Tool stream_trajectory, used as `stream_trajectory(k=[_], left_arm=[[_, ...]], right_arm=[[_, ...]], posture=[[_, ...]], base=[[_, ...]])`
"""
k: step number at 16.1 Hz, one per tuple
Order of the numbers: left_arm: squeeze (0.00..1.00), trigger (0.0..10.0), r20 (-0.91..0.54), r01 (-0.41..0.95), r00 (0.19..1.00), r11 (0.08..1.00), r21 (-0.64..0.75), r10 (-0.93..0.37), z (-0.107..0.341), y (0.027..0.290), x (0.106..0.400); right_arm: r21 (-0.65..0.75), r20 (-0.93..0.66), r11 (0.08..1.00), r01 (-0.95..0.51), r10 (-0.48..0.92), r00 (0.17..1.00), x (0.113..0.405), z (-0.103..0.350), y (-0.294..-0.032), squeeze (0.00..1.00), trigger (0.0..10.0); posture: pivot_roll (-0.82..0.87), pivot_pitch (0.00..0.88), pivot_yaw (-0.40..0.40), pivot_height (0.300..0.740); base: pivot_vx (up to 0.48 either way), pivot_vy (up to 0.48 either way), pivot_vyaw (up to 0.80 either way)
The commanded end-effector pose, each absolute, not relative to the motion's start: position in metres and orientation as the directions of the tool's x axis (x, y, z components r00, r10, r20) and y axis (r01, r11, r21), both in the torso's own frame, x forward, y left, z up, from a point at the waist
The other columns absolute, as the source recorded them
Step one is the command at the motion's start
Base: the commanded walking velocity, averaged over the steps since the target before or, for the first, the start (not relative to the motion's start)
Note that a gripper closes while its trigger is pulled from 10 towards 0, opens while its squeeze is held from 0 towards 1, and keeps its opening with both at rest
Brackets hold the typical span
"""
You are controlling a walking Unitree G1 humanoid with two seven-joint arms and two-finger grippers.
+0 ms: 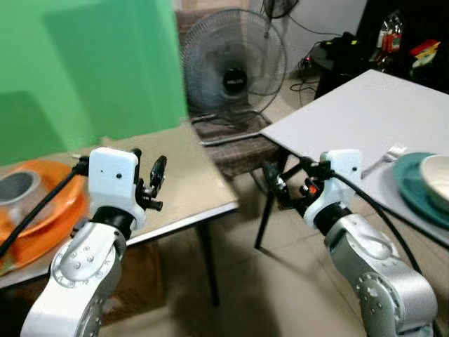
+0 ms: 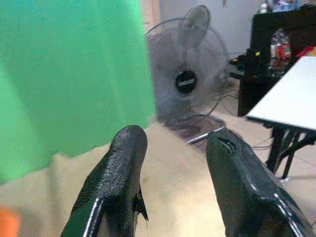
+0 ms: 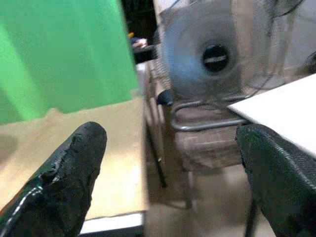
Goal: Setting the table
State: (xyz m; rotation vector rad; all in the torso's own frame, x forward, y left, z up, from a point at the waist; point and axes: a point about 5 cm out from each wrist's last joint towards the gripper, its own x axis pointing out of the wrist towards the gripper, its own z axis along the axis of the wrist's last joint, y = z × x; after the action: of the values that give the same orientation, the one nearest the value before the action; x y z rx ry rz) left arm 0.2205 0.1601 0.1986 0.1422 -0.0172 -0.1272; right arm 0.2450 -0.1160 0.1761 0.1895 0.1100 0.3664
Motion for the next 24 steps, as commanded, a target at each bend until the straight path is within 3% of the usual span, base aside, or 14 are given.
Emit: stream_trajectory(k=[1,9,13,17,20,24], left_arm=[[0.00,10.0,0.003,0.119,0.993,0.981,0.153,-0.120,0.198,0.162,0.221],[0.00,10.0,-0.006,0.119,0.993,0.980,0.157,-0.119,0.197,0.163,0.222],[0.00,10.0,-0.006,0.116,0.993,0.987,0.110,-0.116,0.198,0.162,0.224],[0.00,10.0,-0.015,0.099,0.995,0.983,0.153,-0.098,0.197,0.163,0.227],[0.00,10.0,-0.015,0.089,0.996,0.986,0.144,-0.088,0.197,0.163,0.226],[0.00,10.0,-0.027,0.083,0.996,0.985,0.151,-0.080,0.196,0.164,0.226]], right_arm=[[0.209,-0.050,0.901,-0.381,0.399,0.916,0.246,0.181,-0.111,0.00,10.0],[0.206,-0.059,0.885,-0.416,0.436,0.898,0.244,0.180,-0.108,0.00,10.0],[0.225,-0.076,0.866,-0.447,0.472,0.878,0.245,0.179,-0.105,0.00,10.0],[0.232,-0.070,0.860,-0.455,0.481,0.874,0.247,0.180,-0.104,0.00,10.0],[0.177,-0.071,0.854,-0.490,0.508,0.859,0.248,0.181,-0.102,0.00,10.0],[0.164,-0.078,0.850,-0.501,0.517,0.852,0.248,0.180,-0.100,0.00,10.0]], posture=[[-0.02,0.032,0.021,0.740],[-0.02,0.031,0.026,0.740],[-0.03,0.026,0.037,0.740],[-0.03,0.024,0.040,0.740],[-0.03,0.023,0.038,0.740],[-0.02,0.020,0.037,0.740]], base=[[0.000,0.319,0.00],[0.000,0.313,0.00],[0.000,0.000,0.00],[0.000,0.000,0.00],[0.182,0.000,0.00],[0.293,0.000,0.71]])
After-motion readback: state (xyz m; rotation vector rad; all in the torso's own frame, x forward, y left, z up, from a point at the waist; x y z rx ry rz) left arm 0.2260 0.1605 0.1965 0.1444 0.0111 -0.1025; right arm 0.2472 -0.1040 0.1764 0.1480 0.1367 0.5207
